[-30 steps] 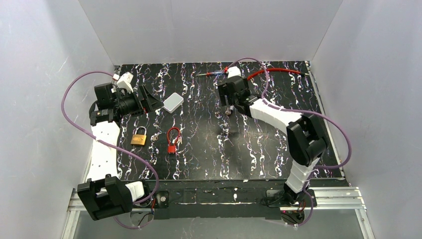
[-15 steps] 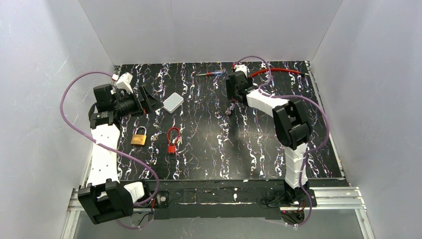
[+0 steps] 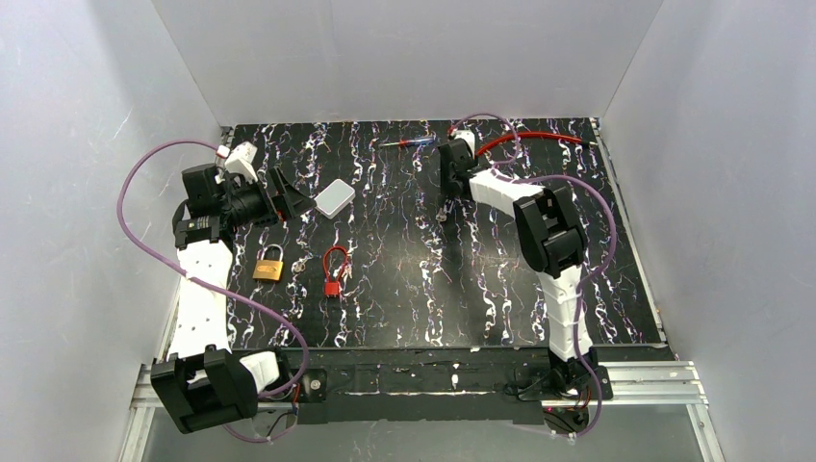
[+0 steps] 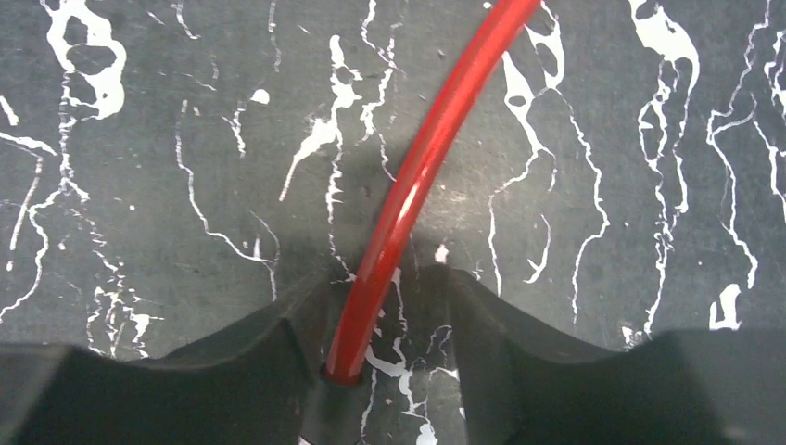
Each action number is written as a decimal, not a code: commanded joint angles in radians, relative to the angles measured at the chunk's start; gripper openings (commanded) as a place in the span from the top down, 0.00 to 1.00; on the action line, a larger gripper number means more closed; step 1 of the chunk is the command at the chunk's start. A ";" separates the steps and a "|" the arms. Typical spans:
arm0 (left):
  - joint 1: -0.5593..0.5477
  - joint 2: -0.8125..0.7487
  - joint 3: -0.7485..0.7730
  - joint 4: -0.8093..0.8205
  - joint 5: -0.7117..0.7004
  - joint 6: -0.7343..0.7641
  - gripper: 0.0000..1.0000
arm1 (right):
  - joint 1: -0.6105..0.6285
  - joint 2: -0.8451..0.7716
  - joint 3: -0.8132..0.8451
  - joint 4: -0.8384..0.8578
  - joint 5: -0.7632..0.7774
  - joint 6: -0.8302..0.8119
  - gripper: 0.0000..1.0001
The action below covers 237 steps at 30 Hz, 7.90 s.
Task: Lock with the key
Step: Pick up the lock from the center of the board, then lock the lock.
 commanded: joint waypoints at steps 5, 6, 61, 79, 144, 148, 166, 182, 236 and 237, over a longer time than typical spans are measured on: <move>0.007 -0.026 -0.005 0.014 0.015 0.006 0.02 | -0.023 -0.055 -0.059 -0.067 -0.035 0.084 0.66; 0.007 -0.026 -0.004 0.012 0.019 0.006 0.02 | -0.025 -0.065 -0.068 -0.085 -0.043 0.087 0.72; -0.405 -0.034 -0.010 0.379 0.193 0.445 0.02 | -0.162 -1.112 0.052 -0.433 -1.058 -0.595 0.99; -0.664 0.159 0.275 0.305 0.166 0.516 0.15 | -0.162 -1.171 -0.066 -0.320 -1.406 -0.372 0.99; -0.696 0.082 0.180 0.421 0.413 -0.642 1.00 | -0.175 -1.282 -0.885 0.418 -1.090 -0.913 0.14; -0.709 0.079 0.184 0.424 0.425 -0.643 1.00 | -0.166 -1.262 -0.908 0.446 -1.074 -0.937 0.17; -0.742 0.075 0.254 0.233 0.492 -0.394 1.00 | -0.152 -1.241 -0.874 0.272 -1.119 -1.024 0.97; -0.743 -0.032 0.512 -0.157 -0.144 0.618 1.00 | -0.152 -1.381 -0.831 -0.539 -1.665 -0.965 0.98; -0.722 0.175 0.573 -0.095 -0.010 -0.510 1.00 | -0.049 -1.160 -0.586 0.019 -0.837 -0.564 0.13; -0.720 0.181 0.576 -0.086 -0.003 -0.518 1.00 | -0.027 -1.152 -0.586 0.021 -0.815 -0.585 0.13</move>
